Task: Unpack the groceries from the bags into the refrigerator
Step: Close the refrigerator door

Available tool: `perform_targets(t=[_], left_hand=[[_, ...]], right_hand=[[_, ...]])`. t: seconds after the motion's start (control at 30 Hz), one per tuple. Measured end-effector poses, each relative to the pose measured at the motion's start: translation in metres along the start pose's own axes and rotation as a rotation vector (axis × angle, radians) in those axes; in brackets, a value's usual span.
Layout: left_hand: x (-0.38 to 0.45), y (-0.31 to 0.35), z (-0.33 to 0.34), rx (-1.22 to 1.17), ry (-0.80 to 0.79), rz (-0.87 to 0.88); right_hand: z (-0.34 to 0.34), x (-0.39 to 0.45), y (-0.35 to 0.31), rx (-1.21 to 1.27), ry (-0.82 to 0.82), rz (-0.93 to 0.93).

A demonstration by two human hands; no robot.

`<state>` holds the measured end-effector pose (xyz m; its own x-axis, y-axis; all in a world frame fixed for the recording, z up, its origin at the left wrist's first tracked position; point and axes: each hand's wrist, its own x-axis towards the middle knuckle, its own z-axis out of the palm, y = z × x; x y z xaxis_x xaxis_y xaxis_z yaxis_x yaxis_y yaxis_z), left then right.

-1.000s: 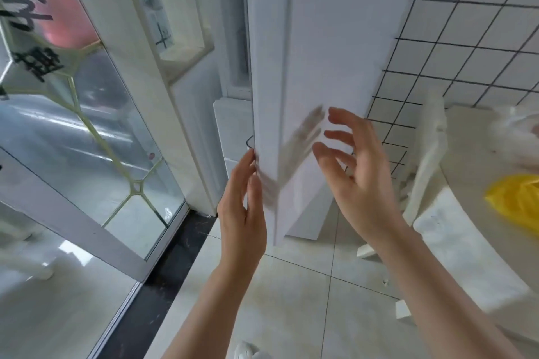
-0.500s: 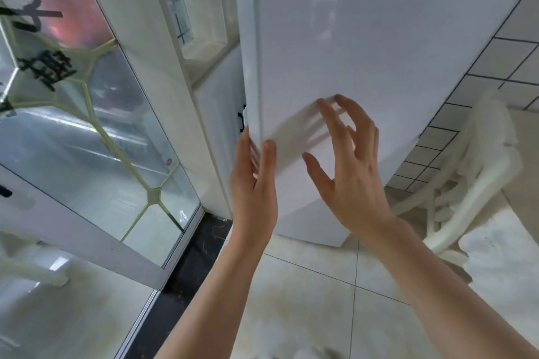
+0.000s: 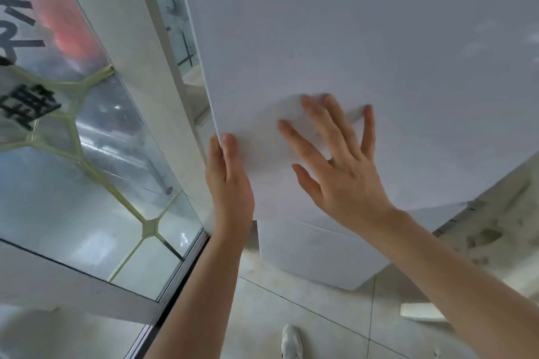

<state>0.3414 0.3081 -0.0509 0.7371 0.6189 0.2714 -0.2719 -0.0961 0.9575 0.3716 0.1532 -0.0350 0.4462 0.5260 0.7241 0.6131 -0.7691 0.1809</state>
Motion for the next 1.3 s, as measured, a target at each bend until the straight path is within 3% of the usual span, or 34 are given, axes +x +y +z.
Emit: perform_targets(t=[0.27,0.57,0.83,1.2,1.3], left_hand=[[0.074,-0.021,0.054,0.003,0.1,-0.041],[0.122,-0.058,0.1,0.082,-0.005,0.019],[0.125,-0.077,0.116,0.127,0.03,0.082],[0.13,-0.081,0.11,-0.011,-0.007,0.059],[0.131,-0.079,0.101,-0.042,-0.05,0.033]], right_hand=[[0.065,0.036,0.043,-0.17,0.037,-0.038],[0.106,0.063,0.068,-0.224,0.04,0.049],[0.126,0.064,0.076,-0.432,0.078,0.015],[0.122,0.068,0.071,-0.41,0.043,0.057],[0.107,0.07,0.066,-0.304,-0.047,0.072]])
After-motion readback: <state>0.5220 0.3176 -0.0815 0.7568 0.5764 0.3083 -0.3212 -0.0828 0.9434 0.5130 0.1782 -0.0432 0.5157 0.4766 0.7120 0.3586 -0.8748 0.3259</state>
